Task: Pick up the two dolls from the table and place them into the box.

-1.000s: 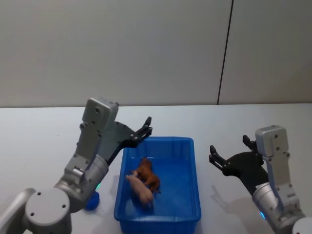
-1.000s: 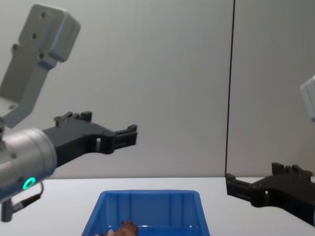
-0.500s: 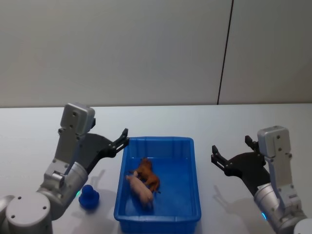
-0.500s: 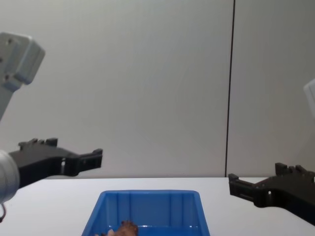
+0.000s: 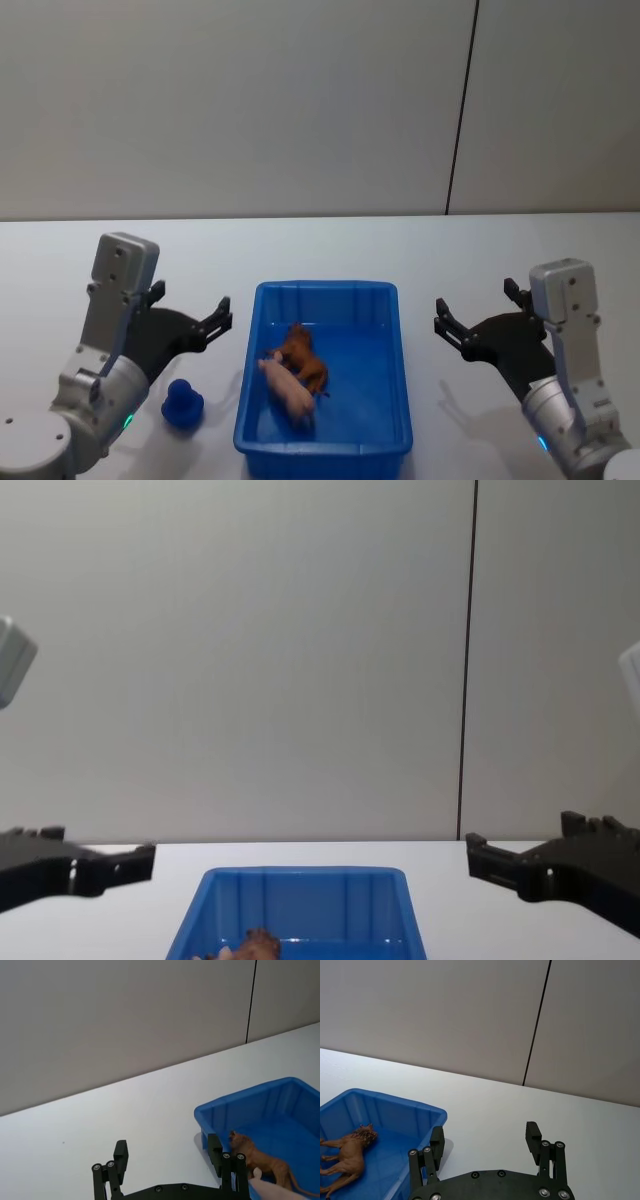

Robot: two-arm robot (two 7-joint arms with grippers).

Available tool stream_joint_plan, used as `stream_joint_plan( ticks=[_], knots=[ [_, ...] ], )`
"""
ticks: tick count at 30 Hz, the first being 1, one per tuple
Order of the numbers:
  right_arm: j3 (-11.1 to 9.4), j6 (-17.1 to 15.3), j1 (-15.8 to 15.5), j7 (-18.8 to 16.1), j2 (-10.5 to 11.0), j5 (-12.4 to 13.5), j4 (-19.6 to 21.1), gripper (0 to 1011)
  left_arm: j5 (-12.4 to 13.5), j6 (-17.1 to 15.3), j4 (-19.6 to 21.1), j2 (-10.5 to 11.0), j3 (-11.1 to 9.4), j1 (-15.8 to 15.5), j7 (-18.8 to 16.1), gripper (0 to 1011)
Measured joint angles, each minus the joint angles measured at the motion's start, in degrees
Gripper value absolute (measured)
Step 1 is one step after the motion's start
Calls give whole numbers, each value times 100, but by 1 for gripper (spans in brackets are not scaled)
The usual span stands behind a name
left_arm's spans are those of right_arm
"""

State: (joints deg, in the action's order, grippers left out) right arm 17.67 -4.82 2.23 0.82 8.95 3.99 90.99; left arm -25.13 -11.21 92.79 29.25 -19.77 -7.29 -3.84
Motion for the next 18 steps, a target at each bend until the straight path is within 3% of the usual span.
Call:
stream_joint_plan(
  ticks=[18],
  knots=[
    [0, 0, -5, 8, 2, 0, 0, 1001, -533, -235, -20, 180, 128, 344, -107, 1001]
  ],
)
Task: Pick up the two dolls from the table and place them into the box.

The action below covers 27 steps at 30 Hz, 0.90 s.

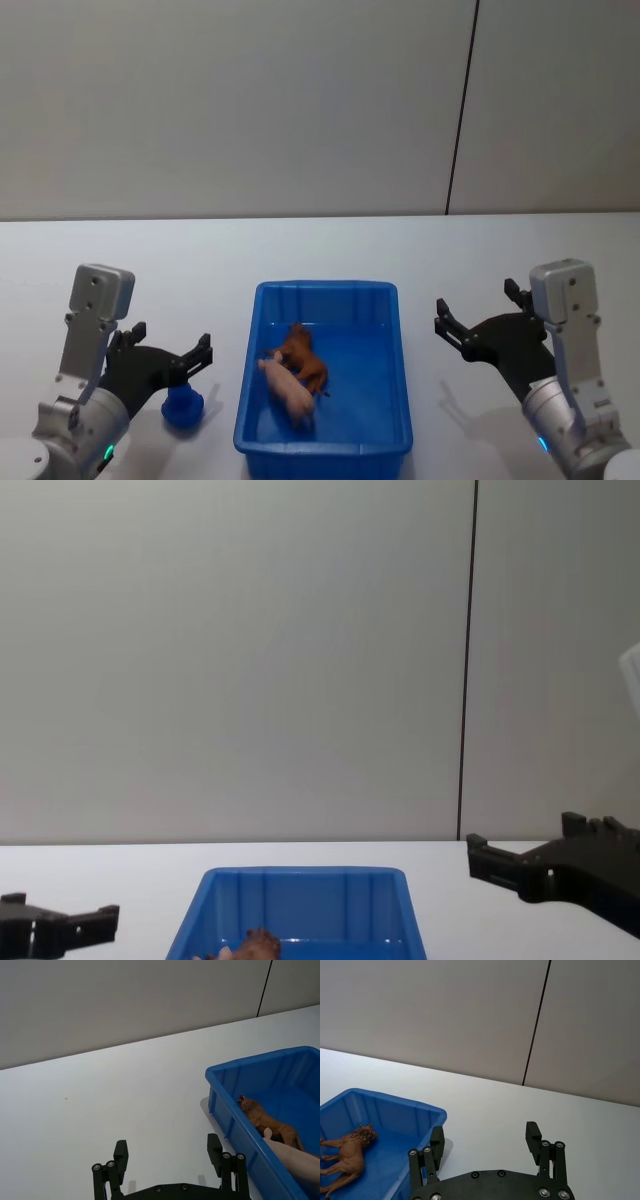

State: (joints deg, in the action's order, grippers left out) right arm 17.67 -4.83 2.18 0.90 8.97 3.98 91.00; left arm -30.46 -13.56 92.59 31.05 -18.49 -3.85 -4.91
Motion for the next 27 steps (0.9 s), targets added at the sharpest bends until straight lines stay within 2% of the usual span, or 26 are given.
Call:
stream_joint_plan(
  ticks=[14, 27],
  knots=[
    [0, 0, 0, -1, 0, 0, -1, 1001, -245, -110, -3, 20, 18, 172, 65, 1001],
    [0, 0, 0, 0, 0, 0, -1, 1001, -299, -246, -98, -36, 4, 216, 123, 1001]
  ],
)
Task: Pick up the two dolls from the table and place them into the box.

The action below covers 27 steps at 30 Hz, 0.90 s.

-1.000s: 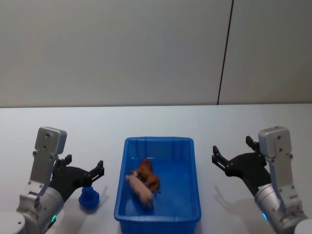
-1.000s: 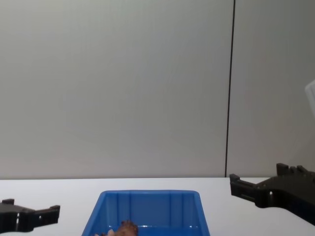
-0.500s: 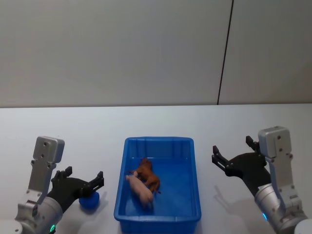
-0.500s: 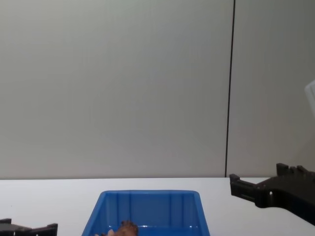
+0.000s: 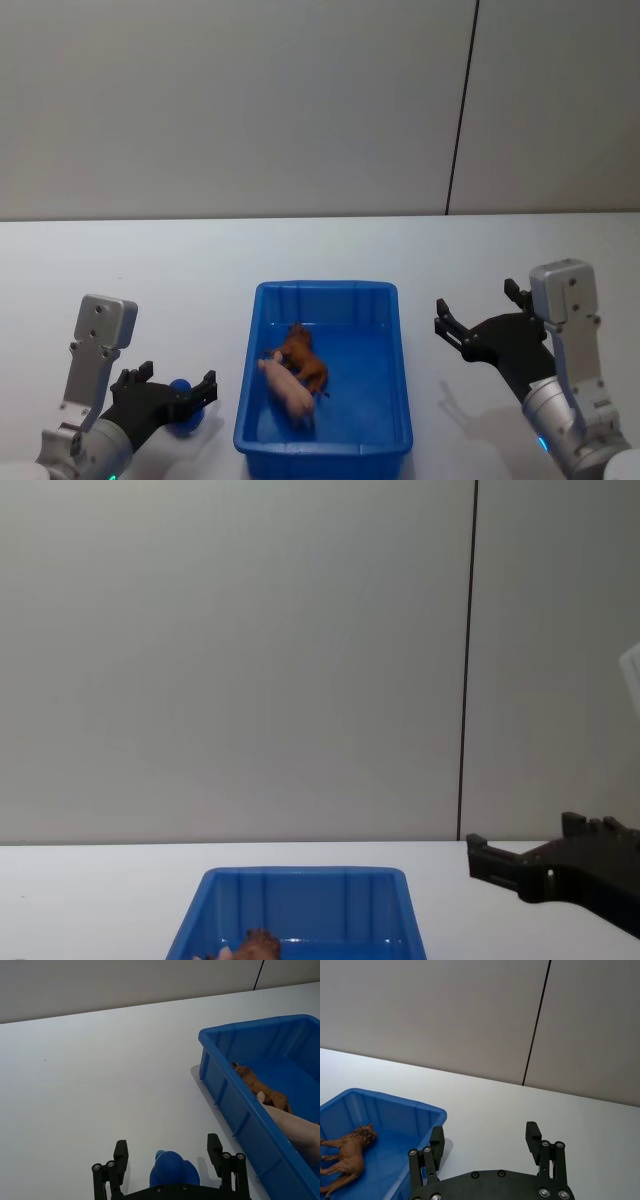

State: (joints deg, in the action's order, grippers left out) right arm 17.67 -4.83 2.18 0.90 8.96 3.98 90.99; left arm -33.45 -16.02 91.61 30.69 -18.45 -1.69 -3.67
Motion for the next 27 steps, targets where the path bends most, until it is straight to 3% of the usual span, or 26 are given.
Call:
stream_joint_plan(
  ticks=[4, 10, 27],
  knots=[
    [0, 0, 0, 0, 0, 0, 0, 1001, -2, -34, -19, -18, -2, -11, 9, 979],
    [0, 0, 0, 0, 0, 0, 0, 1001, -14, -91, -107, -73, -6, -43, 33, 858],
    [0, 0, 0, -1, 0, 0, 0, 1001, -23, -90, -230, -150, 8, -55, 23, 325]
  ],
)
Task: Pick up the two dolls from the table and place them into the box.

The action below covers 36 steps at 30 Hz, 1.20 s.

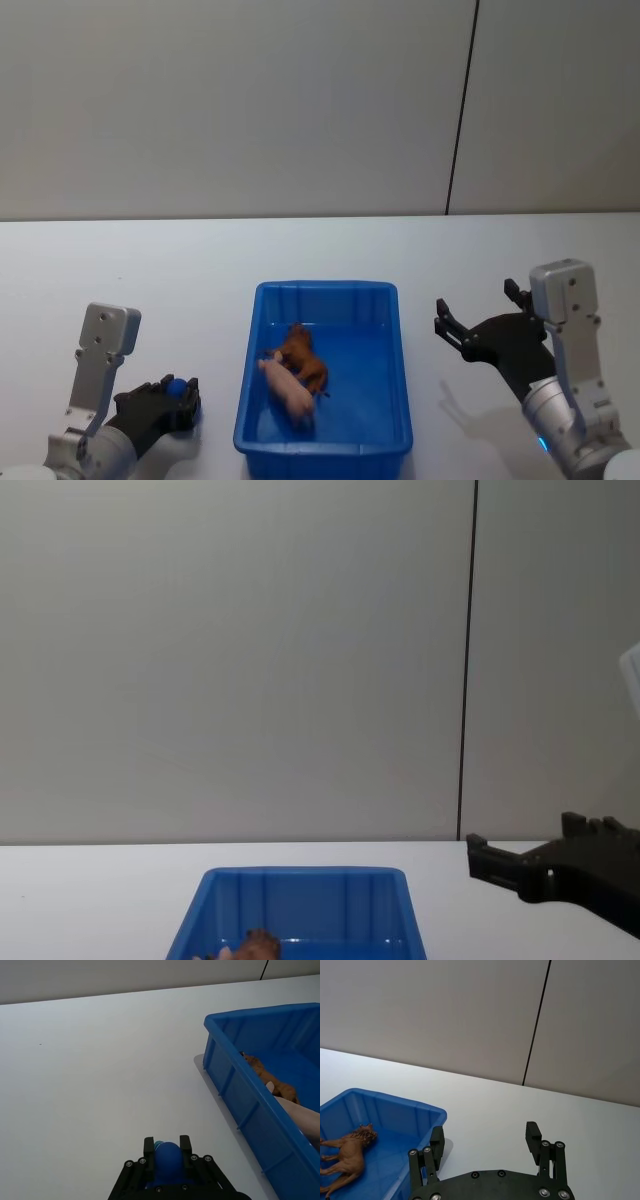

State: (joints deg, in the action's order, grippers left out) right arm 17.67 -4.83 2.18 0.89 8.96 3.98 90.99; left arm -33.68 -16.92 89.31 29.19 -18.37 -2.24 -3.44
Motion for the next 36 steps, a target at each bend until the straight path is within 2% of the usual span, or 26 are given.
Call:
stream_joint_plan(
  ticks=[8, 21, 28, 36],
  knots=[
    [0, 0, 0, 0, 0, 0, 0, 1001, 79, 127, -14, -25, 8, -15, 59, 267],
    [0, 0, 1, 0, 0, 0, 0, 1001, 386, 555, 113, -107, 26, -193, 407, 195],
    [0, 0, 0, 0, 0, 0, 0, 1001, 591, 801, 193, -189, 30, -375, 752, 183],
    [0, 0, 0, 0, 0, 0, 0, 1001, 709, 1071, 180, -303, 18, -603, 1347, 183]
  ],
)
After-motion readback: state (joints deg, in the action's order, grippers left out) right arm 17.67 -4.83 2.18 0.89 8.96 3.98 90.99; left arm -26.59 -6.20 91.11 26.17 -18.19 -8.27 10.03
